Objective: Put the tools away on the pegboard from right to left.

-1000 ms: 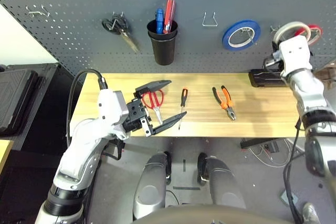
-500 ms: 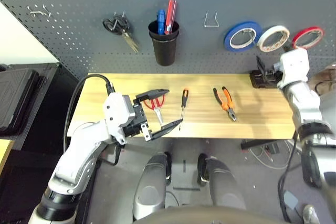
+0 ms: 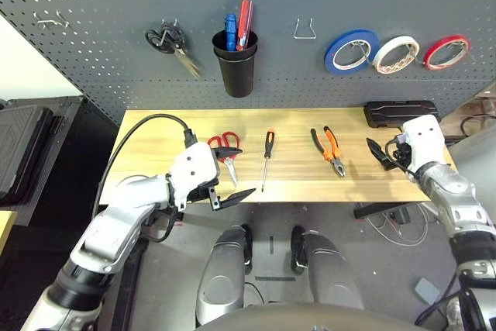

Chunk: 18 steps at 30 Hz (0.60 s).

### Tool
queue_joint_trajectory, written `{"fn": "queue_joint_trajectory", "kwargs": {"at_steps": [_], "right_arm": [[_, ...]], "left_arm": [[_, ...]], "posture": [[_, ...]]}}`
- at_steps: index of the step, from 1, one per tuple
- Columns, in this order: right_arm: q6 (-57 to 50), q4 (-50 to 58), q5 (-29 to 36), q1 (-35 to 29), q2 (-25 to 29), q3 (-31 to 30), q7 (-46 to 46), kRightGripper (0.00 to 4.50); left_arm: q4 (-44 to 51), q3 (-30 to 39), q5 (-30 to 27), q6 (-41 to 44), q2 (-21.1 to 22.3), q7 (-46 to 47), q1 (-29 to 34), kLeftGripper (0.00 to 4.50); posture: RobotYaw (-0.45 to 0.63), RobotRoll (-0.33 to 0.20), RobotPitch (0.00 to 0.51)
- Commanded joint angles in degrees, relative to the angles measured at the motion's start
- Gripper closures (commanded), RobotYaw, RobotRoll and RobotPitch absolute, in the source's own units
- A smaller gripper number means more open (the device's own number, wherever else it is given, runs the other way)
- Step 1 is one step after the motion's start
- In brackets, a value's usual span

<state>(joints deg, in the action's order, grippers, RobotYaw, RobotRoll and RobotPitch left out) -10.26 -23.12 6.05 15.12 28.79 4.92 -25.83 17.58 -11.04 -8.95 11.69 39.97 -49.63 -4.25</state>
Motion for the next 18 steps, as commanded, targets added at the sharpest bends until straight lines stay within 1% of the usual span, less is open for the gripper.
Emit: {"fn": "queue_joint_trajectory", "kwargs": {"at_steps": [1,4,6,8,14,18], "right_arm": [[-6.5,-1.0,-0.1,2.4,-0.7,-1.6,-1.4,0.05],[-12.6,-3.9,0.1,6.2,-2.6,-3.1,-2.6,0.05],[-15.3,-4.8,0.0,7.6,-3.6,-3.7,-3.0,0.05],[-16.9,-5.4,0.0,8.5,-4.3,-3.9,-3.1,0.05],[-23.0,-11.5,-0.5,14.6,-8.7,-4.3,0.1,0.05],[-24.7,-14.9,-0.9,17.6,-10.3,-4.4,1.2,0.05]], "left_arm": [[-2.1,-1.2,2.5,-0.4,0.2,0.1,-0.6,0.00],[-2.4,-1.3,3.3,0.2,-0.2,0.3,-0.9,0.00],[-2.1,-1.4,3.6,0.3,-0.2,0.2,-0.6,0.00],[-1.8,-1.4,3.8,0.4,-0.3,0.3,-0.2,0.00],[-0.7,-1.6,4.3,1.9,-0.7,0.6,0.3,0.00],[-0.5,-1.5,4.5,2.8,-0.7,0.9,0.3,0.00]], "posture": [[0.16,0.000,0.232],[0.17,0.000,0.249],[0.17,0.000,0.256],[0.17,0.000,0.261],[0.20,0.000,0.286],[0.21,0.000,0.295]]}}
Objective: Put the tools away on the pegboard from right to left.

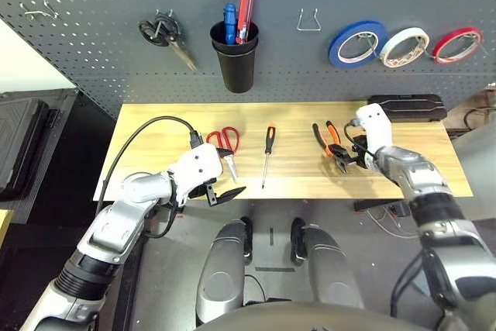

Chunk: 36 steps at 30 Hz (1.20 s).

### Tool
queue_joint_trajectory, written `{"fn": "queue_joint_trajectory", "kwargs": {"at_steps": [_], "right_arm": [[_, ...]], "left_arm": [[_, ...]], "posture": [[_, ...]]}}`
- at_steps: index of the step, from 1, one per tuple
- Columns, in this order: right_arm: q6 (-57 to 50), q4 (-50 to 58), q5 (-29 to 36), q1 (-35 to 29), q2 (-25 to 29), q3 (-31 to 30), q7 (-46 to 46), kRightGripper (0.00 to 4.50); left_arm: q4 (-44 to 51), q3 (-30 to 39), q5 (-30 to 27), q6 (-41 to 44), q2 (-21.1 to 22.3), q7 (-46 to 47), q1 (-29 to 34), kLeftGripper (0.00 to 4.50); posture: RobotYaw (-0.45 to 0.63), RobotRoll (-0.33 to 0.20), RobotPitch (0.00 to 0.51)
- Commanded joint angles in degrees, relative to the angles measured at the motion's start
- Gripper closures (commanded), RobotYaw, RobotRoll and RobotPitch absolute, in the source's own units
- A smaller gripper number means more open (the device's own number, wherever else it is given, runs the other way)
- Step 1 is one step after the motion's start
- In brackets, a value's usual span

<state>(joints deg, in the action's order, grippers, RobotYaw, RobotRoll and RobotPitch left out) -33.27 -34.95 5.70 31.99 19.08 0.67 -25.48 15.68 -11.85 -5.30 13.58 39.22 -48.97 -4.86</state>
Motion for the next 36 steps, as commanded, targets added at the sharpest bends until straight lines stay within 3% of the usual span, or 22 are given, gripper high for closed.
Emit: {"fn": "queue_joint_trajectory", "kwargs": {"at_steps": [1,12,25,28,31,36], "right_arm": [[-1.9,-3.8,-0.7,1.2,-0.8,-0.3,1.0,0.05],[-0.2,-16.6,-2.9,8.9,-2.7,-0.5,3.8,0.05],[2.9,-28.1,-5.2,13.7,-5.4,-0.2,6.3,0.05],[3.7,-29.0,-5.6,14.1,-5.3,-0.1,7.2,0.65],[4.3,-29.2,-6.0,14.2,-4.9,-0.1,7.4,1.74],[6.3,-27.5,-7.0,13.8,-3.4,-0.7,6.9,1.89]], "left_arm": [[1.5,-0.7,0.8,1.0,0.1,0.3,1.0,0.00],[3.4,-0.9,1.2,3.6,-0.1,1.0,0.6,0.00],[5.9,-1.0,1.5,6.5,0.0,1.7,1.0,0.00],[6.3,-1.2,1.5,6.8,0.1,1.8,1.3,0.00],[6.4,-1.1,1.5,7.0,0.1,1.8,1.4,0.00],[5.5,-1.2,1.7,6.8,0.0,1.7,0.7,0.00]], "posture": [[0.21,0.000,0.296],[0.23,0.000,0.313],[0.25,0.000,0.334],[0.25,0.000,0.330],[0.25,0.000,0.328],[0.25,0.000,0.310]]}}
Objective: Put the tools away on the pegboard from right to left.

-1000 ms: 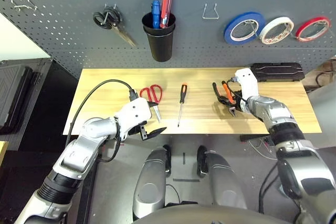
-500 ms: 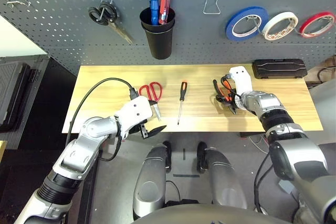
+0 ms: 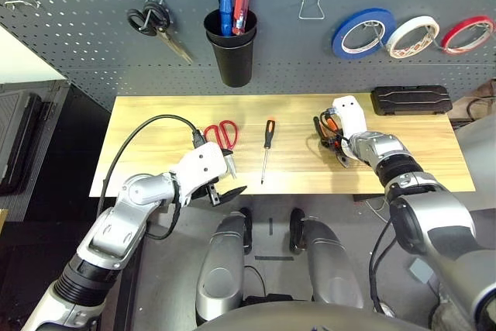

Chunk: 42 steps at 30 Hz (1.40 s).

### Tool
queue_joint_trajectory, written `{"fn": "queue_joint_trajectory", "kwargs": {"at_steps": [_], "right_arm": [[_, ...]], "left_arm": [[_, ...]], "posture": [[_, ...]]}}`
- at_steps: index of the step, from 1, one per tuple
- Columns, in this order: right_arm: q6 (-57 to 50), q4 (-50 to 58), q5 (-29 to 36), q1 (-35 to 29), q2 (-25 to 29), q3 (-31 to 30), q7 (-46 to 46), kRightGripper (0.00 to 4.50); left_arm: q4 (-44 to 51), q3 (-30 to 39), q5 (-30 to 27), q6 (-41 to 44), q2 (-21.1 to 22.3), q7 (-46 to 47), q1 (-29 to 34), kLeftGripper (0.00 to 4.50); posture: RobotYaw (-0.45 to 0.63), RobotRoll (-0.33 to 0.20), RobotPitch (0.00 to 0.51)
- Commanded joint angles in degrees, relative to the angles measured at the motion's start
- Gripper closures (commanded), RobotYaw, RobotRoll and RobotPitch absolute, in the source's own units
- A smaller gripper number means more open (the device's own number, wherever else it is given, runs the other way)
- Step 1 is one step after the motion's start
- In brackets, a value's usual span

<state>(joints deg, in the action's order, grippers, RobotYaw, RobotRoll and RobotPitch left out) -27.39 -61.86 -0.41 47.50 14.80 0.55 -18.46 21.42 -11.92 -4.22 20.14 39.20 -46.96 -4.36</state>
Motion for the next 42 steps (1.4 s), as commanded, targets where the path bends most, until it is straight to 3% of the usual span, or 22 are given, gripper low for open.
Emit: {"fn": "queue_joint_trajectory", "kwargs": {"at_steps": [1,9,16,26,34,42], "right_arm": [[1.2,0.1,-1.1,-1.9,1.2,-0.7,-0.5,1.89],[5.1,21.0,0.3,-7.8,3.9,-1.3,-6.9,1.89],[13.0,44.5,4.6,-18.5,6.7,0.0,-13.9,1.89],[24.5,61.2,13.8,-27.8,9.3,3.1,-22.7,1.89],[23.5,65.2,19.7,-24.3,9.3,5.8,-22.5,1.89],[21.1,65.1,21.7,-11.8,6.2,7.0,-15.6,1.89]], "left_arm": [[-0.5,-1.1,0.6,0.0,0.0,-0.3,0.0,0.00],[-2.2,0.2,-0.3,-3.2,-1.0,0.2,-0.9,0.00],[2.4,9.2,-13.5,-5.9,-9.7,2.5,-1.0,0.00],[9.8,15.5,-25.8,-1.8,-13.0,6.3,-6.2,0.00],[9.4,16.2,-28.5,-0.9,-12.4,6.9,-10.3,0.00],[6.5,15.8,-28.0,-1.7,-13.0,6.9,-13.4,0.00]], "posture": [[0.25,0.000,0.304],[0.24,0.000,0.274],[0.23,0.000,0.251],[0.21,0.000,0.221],[0.17,0.000,0.193],[0.15,0.000,0.177]]}}
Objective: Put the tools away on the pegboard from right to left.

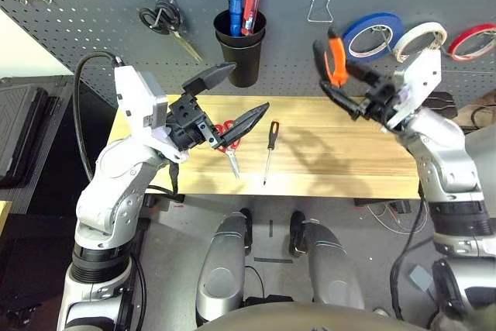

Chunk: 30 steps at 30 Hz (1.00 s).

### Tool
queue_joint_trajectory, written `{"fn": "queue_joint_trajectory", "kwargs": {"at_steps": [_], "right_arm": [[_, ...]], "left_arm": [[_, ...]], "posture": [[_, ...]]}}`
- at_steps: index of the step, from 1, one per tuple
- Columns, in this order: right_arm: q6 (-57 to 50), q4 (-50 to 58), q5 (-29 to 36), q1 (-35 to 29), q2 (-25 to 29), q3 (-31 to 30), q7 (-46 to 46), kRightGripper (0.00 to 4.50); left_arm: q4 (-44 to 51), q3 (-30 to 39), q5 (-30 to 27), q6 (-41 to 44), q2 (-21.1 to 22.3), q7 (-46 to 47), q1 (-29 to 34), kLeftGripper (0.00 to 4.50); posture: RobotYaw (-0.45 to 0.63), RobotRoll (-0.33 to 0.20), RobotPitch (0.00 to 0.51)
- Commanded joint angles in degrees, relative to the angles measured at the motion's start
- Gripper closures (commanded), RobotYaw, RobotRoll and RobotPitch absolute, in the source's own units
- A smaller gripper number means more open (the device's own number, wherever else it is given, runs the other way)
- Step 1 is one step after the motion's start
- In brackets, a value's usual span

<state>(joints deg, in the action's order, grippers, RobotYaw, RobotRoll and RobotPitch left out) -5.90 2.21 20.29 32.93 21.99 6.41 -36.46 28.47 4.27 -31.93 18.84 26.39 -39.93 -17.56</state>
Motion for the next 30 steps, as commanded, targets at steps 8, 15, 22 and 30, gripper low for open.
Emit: {"fn": "queue_joint_trajectory", "kwargs": {"at_steps": [8,15,22,30], "right_arm": [[4.4,-7.2,-1.0,14.5,-4.9,1.5,7.8,1.89],[17.4,-25.3,-5.4,23.3,-7.4,0.9,9.2,1.89],[26.1,-39.0,-7.1,27.9,-10.1,0.9,9.3,1.89],[30.0,-51.0,-8.0,29.4,-11.8,1.6,10.4,1.89]], "left_arm": [[-1.4,-1.0,0.4,-0.8,-0.6,0.0,-0.7,0.00],[-0.9,-1.2,0.9,-0.7,-0.5,0.7,-0.4,0.00],[0.1,-1.3,1.2,-0.5,-0.2,1.4,0.4,0.00],[0.2,-1.9,2.6,-0.9,-0.2,2.1,1.0,0.00]], "posture": [[0.15,0.000,0.177],[0.18,0.000,0.178],[0.21,0.000,0.178],[0.23,0.000,0.178]]}}
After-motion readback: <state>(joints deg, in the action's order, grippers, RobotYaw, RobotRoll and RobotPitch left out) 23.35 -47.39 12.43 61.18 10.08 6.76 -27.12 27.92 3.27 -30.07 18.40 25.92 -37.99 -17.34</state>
